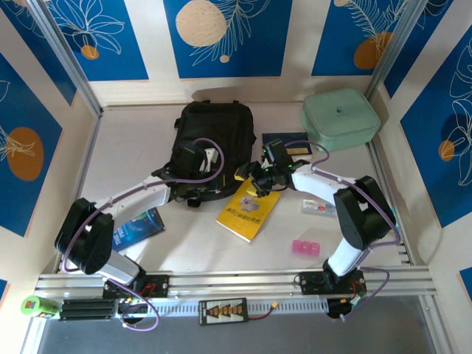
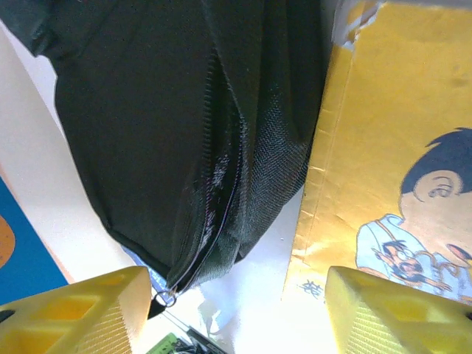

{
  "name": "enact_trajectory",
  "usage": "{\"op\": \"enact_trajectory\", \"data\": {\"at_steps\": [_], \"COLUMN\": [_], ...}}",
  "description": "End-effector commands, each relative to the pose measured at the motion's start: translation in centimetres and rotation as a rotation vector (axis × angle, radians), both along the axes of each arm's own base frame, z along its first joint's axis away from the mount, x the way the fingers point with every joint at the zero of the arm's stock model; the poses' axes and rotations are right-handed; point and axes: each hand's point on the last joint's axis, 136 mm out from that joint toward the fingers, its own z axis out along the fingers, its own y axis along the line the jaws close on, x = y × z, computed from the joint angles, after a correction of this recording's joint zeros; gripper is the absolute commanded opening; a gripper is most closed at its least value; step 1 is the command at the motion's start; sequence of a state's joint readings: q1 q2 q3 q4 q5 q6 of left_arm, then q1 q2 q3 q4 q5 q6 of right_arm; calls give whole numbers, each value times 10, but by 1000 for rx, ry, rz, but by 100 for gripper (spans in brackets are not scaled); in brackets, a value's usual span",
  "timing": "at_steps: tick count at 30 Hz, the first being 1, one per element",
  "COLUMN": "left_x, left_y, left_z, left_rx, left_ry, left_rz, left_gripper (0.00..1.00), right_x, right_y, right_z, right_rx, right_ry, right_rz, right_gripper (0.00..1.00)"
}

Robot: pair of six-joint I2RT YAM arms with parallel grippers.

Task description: Pack books, pencil case, and school supplies into a backpack

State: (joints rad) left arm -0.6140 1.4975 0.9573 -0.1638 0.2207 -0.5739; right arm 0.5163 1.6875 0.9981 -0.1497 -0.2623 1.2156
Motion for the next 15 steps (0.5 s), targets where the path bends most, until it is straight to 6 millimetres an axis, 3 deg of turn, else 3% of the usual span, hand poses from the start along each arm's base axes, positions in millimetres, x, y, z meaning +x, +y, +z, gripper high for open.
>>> {"op": "enact_trajectory", "data": {"at_steps": [1, 7, 15], "left_x": [-6, -13, -17], "left_y": [-3, 8, 18], "left_z": [1, -8, -10], "left_rx": [-15, 27, 71], "left_ry": [-7, 12, 10], "left_rz": [-10, 2, 8], "left_gripper": [0, 0, 0], "right_x": [1, 8, 10], "right_y": [19, 39, 39], "right_z": [-6, -12, -14], "right_rx": [37, 57, 54], "right_ry": [52, 41, 31], "right_rz": [-4, 19, 13], "right_gripper": [61, 60, 64]}}
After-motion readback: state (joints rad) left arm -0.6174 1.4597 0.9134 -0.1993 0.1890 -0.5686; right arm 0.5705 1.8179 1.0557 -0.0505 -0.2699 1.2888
